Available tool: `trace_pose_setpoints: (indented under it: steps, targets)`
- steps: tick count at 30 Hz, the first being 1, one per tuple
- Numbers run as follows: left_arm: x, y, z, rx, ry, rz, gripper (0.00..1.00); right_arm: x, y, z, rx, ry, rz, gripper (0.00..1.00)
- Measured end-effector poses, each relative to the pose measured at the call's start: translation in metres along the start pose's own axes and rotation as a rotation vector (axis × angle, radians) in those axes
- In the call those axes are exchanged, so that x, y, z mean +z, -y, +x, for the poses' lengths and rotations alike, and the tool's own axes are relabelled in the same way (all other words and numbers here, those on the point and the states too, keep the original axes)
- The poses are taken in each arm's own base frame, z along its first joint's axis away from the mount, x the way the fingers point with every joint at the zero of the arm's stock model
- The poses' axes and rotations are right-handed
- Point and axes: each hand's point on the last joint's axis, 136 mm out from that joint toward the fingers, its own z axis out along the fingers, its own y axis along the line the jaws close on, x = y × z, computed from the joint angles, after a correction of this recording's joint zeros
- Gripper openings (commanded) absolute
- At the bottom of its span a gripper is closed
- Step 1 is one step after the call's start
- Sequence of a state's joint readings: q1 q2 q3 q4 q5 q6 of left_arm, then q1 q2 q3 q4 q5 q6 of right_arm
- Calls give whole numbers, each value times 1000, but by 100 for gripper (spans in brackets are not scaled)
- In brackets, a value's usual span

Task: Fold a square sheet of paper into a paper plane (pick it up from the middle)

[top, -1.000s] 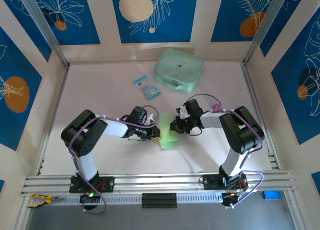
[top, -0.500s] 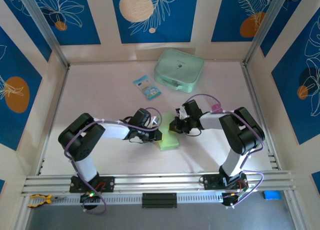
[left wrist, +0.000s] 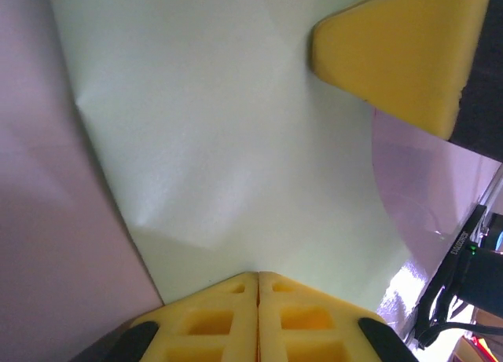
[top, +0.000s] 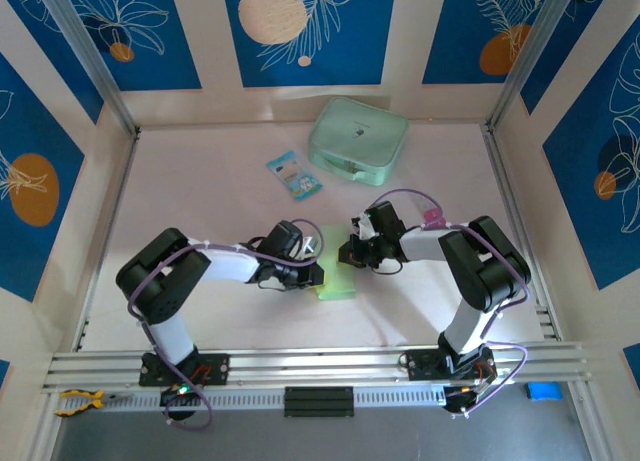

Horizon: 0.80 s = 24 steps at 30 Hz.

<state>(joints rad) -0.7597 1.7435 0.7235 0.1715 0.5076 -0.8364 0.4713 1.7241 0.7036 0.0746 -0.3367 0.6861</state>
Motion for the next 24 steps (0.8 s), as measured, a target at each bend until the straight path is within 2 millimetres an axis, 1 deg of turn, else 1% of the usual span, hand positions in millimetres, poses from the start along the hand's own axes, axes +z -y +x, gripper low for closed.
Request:
trace_pose_setpoints:
  steps: [6, 11, 13, 18, 21, 24]
  targets:
    - [-1, -1, 1, 23, 9, 8, 9, 0, 0, 0, 0, 0, 0, 0]
    - [-10, -3, 8, 30, 5, -14, 11, 0, 0, 0, 0, 0, 0, 0]
    - [-16, 2, 8, 35, 10, -6, 12, 0, 0, 0, 0, 0, 0, 0]
    - [-26, 26, 3, 64, 29, 65, 14, 0, 0, 0, 0, 0, 0, 0]
    - [-23, 31, 4, 66, 14, 92, 15, 0, 0, 0, 0, 0, 0, 0]
    - [-14, 29, 9, 47, -15, 109, 15, 0, 1, 0, 0, 1, -1, 0]
